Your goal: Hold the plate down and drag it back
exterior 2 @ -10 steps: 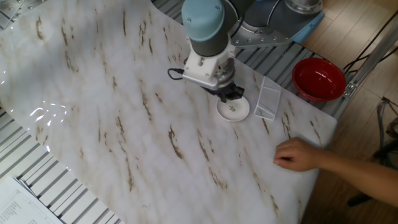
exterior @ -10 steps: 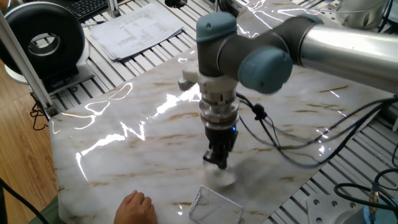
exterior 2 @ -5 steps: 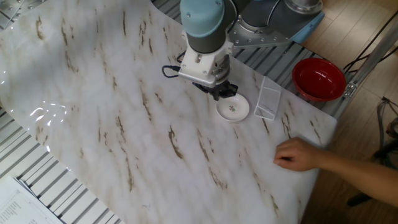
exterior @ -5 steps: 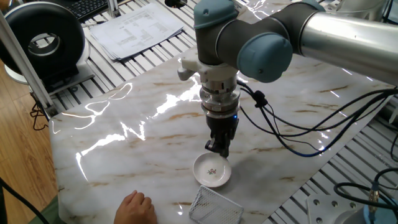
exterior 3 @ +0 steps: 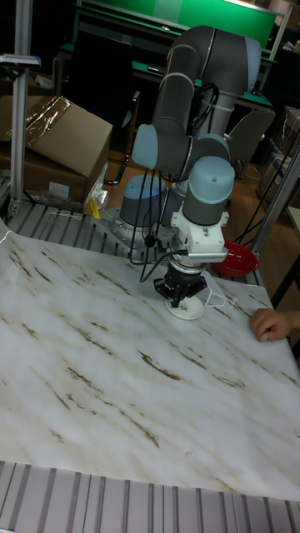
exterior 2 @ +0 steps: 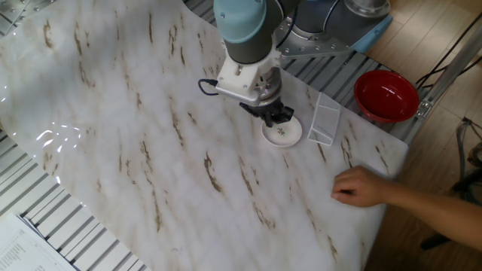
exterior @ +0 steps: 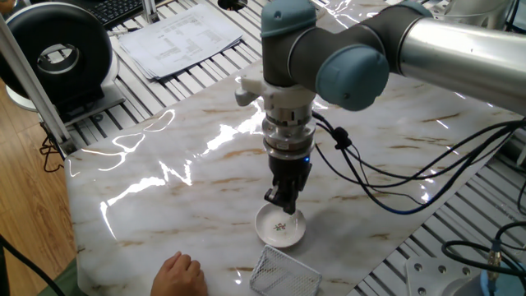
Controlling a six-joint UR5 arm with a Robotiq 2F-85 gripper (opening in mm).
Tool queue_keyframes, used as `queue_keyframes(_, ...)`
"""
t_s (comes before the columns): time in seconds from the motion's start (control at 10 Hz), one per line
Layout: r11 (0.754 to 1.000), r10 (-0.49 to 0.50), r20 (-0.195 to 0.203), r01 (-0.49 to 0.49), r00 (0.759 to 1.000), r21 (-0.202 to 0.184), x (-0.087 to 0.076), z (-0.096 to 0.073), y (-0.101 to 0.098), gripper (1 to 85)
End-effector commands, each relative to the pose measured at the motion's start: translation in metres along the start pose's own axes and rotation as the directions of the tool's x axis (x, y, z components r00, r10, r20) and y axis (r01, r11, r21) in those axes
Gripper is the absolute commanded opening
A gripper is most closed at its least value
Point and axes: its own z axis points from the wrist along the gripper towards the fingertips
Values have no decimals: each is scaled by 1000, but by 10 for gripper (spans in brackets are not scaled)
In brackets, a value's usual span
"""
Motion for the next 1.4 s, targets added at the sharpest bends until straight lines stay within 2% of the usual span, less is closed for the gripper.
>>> queue_keyframes(0.0, 1000, 1, 35, 0, 999, -17, -12, 10, 3, 13)
queue_keyframes(0.1, 1000, -11, 35, 11, 999, -5, -12, 12, 0, 13)
queue_keyframes(0.4, 996, -55, 40, 52, 998, 69, -14, 8, -20, 13)
queue_keyframes(0.6, 994, -79, 31, 77, 996, 77, -12, -6, -29, 13)
queue_keyframes(0.7, 992, -89, 37, 86, 995, 97, -14, -6, -35, 13)
queue_keyframes(0.8, 991, -99, 55, 93, 994, 93, -19, -3, -37, 13)
queue_keyframes(0.9, 980, -142, 55, 132, 988, 150, -23, -4, -52, 13)
queue_keyframes(1.1, 967, -167, 49, 154, 985, 204, -24, -9, -64, 13)
queue_keyframes(1.2, 976, -142, 45, 133, 989, 171, -21, -8, -56, 13)
queue_keyframes(1.3, 979, -118, 18, 113, 993, 169, -16, -10, -53, 13)
